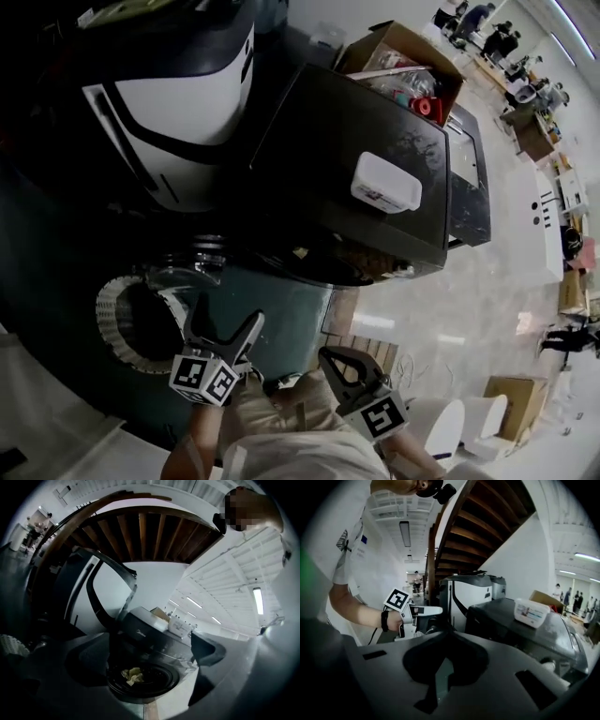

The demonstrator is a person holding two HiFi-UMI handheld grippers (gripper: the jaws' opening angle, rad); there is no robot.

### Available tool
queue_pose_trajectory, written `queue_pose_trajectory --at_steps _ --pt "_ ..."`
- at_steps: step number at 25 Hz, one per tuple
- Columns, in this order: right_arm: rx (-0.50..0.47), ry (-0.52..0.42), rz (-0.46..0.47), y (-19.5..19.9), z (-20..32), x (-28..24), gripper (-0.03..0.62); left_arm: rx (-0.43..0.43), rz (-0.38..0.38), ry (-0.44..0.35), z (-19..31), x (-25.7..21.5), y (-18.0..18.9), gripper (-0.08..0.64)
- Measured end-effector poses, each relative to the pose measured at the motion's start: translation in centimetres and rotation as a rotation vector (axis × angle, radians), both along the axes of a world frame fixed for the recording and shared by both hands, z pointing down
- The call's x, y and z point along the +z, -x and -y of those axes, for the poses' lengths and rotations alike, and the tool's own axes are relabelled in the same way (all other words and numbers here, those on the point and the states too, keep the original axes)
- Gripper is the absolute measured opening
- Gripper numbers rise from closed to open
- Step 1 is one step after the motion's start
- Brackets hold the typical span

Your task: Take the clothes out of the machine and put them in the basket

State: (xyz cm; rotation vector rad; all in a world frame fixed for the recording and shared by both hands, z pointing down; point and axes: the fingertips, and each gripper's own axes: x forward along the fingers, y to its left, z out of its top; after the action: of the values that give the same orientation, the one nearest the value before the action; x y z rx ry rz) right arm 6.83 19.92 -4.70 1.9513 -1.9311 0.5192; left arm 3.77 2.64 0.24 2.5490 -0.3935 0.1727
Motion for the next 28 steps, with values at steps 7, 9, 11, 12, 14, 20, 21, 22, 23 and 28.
queue_pose_trajectory --at_steps 7,9,11,12,14,20,21,22,23,28 --pt "0.154 0.015 0.036 -3.0 -3.6 2.7 0.014 0.171 0.040 0.017 -4.7 2.7 -6.9 0.525" --pt "0.168 0.026 0.012 -3.7 -4.3 4.2 0.014 0.212 0.050 0.014 -5.8 4.1 -8.2 0.525" --pt "0.185 0.020 -0.009 -4.2 -4.5 6.0 0.014 0.243 0.065 0.023 -6.5 6.3 -9.2 0.525" --pt "0.193 0.017 -0.016 -4.5 -4.5 7.1 0.014 0.255 0.068 0.025 -6.7 7.5 -9.7 0.525" --pt "0.209 0.024 -0.021 -4.8 -4.5 9.8 0.014 0.281 0.060 0.014 -6.8 9.8 -10.6 0.525" --pt "0.266 -0.026 -0.025 -4.4 -3.0 19.0 0.014 0.332 0.015 0.004 -6.4 18.0 -12.7 0.525" --pt "0.273 -0.048 -0.031 -4.5 -2.6 20.2 0.014 0.337 0.013 0.001 -6.4 19.5 -12.9 0.525" --pt "0.276 -0.064 -0.040 -4.5 -2.3 21.4 0.014 0.342 0.013 0.000 -6.3 20.8 -13.1 0.525" --pt "0.276 -0.070 -0.050 -4.6 -2.1 22.6 0.014 0.345 0.013 -0.001 -6.2 22.0 -13.2 0.525" --pt "0.312 -0.123 -0.093 -6.6 -1.7 27.5 0.014 0.380 -0.006 -0.019 -6.3 27.4 -14.5 0.525"
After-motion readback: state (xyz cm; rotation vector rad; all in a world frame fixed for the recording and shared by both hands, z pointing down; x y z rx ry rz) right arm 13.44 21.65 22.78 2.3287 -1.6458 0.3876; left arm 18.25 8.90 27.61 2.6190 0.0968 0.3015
